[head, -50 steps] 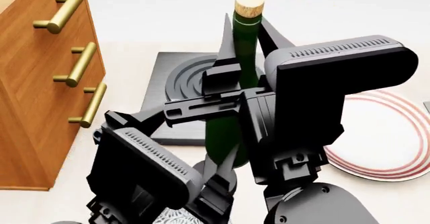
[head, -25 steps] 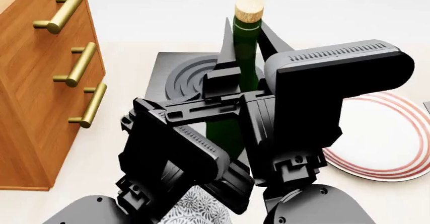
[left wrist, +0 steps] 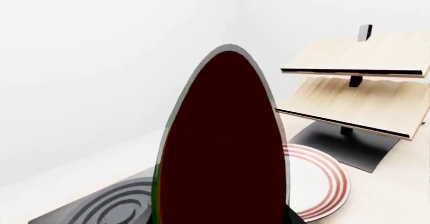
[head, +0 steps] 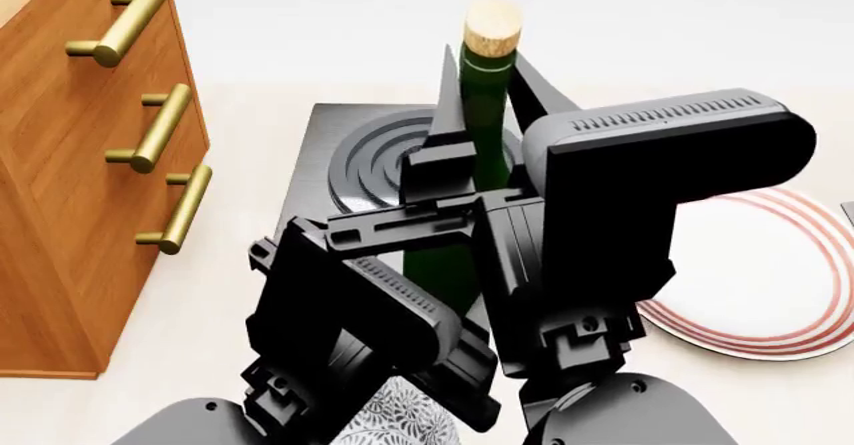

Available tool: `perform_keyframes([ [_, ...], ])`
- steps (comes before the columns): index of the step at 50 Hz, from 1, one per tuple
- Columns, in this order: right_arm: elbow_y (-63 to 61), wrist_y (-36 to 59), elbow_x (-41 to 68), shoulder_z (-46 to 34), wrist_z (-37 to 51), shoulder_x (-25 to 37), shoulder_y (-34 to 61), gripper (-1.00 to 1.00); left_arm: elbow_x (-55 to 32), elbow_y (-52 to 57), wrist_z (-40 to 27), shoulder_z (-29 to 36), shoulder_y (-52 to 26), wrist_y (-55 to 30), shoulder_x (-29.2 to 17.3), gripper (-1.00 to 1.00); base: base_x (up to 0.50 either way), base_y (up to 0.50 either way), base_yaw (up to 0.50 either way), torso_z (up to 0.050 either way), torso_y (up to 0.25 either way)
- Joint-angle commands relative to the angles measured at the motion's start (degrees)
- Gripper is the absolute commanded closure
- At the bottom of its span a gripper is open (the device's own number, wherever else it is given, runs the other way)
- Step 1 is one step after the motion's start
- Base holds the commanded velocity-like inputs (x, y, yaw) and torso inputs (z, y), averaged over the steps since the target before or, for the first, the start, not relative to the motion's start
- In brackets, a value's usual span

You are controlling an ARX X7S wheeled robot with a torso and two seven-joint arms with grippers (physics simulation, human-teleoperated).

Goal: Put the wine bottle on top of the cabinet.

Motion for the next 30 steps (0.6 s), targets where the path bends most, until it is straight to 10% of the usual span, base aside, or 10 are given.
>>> perform_keyframes([
  [1, -0.8, -0.2, -1.7, 0.4, -0.2, 0.2, 0.1, 1.0, -1.5, -0.1, -2.0, 0.2, -0.1, 0.5, -0.4, 1.0, 0.0, 0.0, 0.0, 0.0, 0.0],
  [2, -0.9, 0.0, -1.6, 0.5, 0.0, 0.2, 0.2, 1.0, -1.5, -0.3, -2.0, 0.3, -0.2, 0.6, -0.5, 1.0, 0.0, 0.0, 0.0, 0.0, 0.0],
  [3, -1.0, 0.2, -1.4, 0.4, 0.0, 0.2, 0.4, -1.0, -1.6, -0.4, -2.0, 0.3, -0.4, 0.7, -0.5, 1.0, 0.0, 0.0, 0.0, 0.0, 0.0],
  [30, -16.9, 2.8, 4.8, 7.4, 5.5, 5.3, -7.5, -1.0, -1.4, -3.5, -5.5, -0.9, -2.0, 1.9, -3.4, 1.0, 0.0, 0.0, 0.0, 0.0, 0.001],
])
